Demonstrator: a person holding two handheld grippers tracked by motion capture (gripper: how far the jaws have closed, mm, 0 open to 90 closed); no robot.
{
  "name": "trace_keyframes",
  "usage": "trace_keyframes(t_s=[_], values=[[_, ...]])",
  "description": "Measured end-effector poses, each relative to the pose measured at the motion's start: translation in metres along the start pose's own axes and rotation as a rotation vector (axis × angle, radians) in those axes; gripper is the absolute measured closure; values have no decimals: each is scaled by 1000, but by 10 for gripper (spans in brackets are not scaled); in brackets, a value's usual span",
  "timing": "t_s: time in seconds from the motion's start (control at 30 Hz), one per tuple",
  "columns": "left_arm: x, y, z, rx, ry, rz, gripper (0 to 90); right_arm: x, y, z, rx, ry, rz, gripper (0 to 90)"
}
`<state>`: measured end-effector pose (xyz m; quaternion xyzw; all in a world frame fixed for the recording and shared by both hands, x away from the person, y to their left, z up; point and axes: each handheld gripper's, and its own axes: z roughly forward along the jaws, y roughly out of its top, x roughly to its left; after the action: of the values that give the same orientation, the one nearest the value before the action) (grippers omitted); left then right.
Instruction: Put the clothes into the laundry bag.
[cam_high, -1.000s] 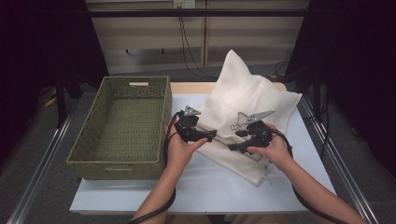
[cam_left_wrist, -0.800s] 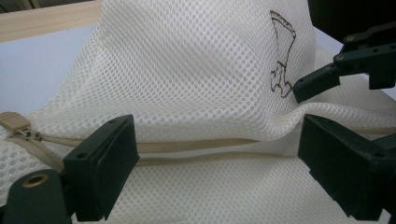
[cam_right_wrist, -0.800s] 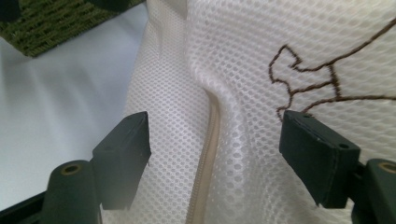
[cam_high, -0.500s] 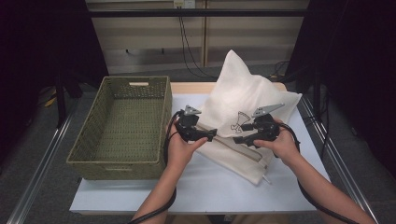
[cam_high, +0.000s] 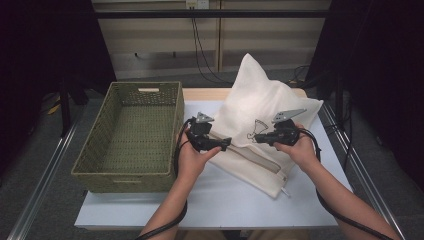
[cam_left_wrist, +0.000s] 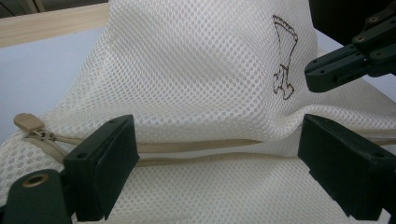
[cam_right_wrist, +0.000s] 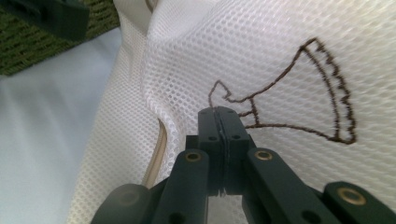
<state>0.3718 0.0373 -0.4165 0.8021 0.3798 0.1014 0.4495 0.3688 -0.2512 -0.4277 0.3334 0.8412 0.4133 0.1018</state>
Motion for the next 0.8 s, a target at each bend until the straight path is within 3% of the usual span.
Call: trace_keyframes(t_s=[0.1,0.13,0.37,0.53,0.7,0.8], values=[[0,0,1,-1,-4,-2,118,6,-6,9,23,-20,-32,890],[0,-1,1,1,-6,-5,118,10,-12,18,41,5,-35,900],[0,0,0,0,-6,-4,116,19,-23,34,61,43,-20,900],[0,-1,1,-3,-7,-15,116,24,-30,43,85,41,-36,900],[-1,-1,-1,6,-2,-6,115,24,-30,41,83,45,-30,900],[0,-1,-2,0,-7,-8,115,26,-29,37,76,45,-30,852]])
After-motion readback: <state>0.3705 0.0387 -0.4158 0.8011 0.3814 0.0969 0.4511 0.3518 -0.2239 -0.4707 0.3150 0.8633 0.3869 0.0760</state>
